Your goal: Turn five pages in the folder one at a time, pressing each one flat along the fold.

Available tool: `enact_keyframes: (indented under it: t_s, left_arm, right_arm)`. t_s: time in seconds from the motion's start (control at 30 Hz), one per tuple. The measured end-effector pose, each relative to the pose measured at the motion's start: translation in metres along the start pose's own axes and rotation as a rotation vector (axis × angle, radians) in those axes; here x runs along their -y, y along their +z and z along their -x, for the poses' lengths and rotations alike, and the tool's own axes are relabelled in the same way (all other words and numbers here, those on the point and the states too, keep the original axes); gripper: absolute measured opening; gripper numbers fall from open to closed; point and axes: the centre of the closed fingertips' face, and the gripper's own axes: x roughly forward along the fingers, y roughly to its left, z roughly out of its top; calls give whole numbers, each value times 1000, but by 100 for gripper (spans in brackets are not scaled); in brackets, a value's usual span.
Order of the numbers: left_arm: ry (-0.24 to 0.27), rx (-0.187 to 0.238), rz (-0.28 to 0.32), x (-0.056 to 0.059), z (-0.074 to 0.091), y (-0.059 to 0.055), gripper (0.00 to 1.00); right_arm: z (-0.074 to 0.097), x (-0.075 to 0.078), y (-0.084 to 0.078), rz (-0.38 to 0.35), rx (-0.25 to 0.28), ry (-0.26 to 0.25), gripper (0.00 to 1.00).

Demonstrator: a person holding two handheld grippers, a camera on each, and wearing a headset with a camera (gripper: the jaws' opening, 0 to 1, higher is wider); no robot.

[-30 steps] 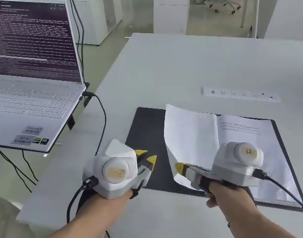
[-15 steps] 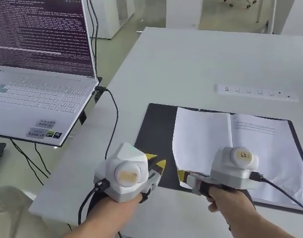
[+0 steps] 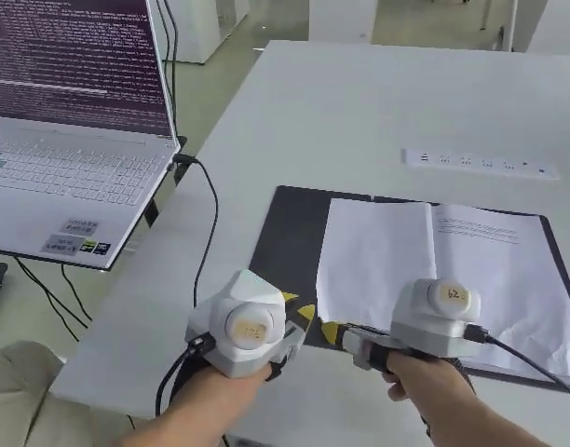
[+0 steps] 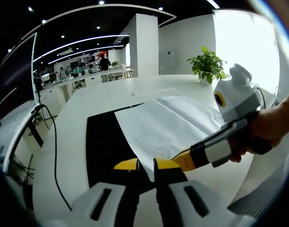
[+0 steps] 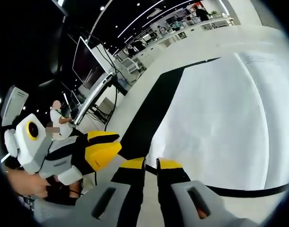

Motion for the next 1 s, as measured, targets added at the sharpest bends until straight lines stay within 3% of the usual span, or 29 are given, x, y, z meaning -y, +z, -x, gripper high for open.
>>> enact_keyframes:
  t_s: [0.3,0.53,0.77,1.0]
  left_arm:
    - [-53,-28,-7,19,-22,-9,11]
    - [-97,-55,-4,30,-44,-24,11]
    - [-89,-101,-10,27,-49,-39,11]
    - [-83,-91,-18,25,-47,-39,9]
  right_arm:
    - [31,27,21,-80,93,-33,7]
    - [53,60,39,-141,142,-50,6]
    - [63,83,62,-189,157,-33,5]
    - [59,100,90,-219,170,-9,4]
